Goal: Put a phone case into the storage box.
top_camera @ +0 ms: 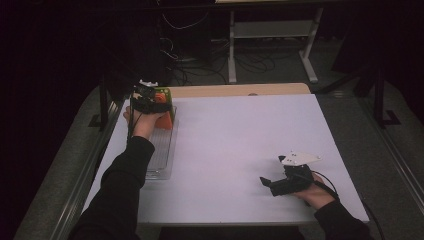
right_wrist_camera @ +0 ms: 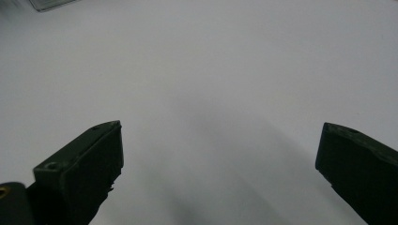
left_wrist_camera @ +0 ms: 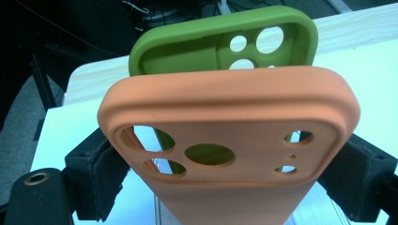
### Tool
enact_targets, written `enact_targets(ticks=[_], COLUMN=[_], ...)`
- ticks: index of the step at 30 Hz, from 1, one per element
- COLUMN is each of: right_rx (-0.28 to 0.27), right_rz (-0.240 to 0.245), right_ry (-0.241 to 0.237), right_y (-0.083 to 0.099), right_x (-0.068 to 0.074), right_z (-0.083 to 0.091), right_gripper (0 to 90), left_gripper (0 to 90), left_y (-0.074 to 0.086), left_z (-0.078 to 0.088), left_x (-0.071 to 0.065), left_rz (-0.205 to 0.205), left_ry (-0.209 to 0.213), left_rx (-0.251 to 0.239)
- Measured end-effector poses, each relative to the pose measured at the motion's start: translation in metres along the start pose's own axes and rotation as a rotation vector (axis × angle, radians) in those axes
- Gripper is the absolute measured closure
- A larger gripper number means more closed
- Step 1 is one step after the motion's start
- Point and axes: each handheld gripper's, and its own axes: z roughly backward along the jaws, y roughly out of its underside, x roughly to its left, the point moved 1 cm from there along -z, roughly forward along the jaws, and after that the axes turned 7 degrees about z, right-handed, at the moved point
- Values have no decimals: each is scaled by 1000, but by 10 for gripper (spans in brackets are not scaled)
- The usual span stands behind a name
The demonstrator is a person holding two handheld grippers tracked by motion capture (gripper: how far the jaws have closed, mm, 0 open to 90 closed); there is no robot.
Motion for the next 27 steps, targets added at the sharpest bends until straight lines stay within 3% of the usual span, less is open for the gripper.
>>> enact_targets(ticks=[14, 21, 27], right_rx=[1, 1, -2], right_rz=[-2, 0, -2], right_ry=[-1, 0, 3], right_y=[0, 0, 0], right_x=[0, 0, -1], right_z=[0, 0, 1], right_gripper=[4, 4, 4], left_gripper=[31, 15, 0], left_y=[-6, -16, -15], left_z=[-6, 3, 16], left_x=[4, 4, 10], left_rz=[-4, -2, -17], left_ry=[60, 77, 143], left_rx=[-42, -78, -57])
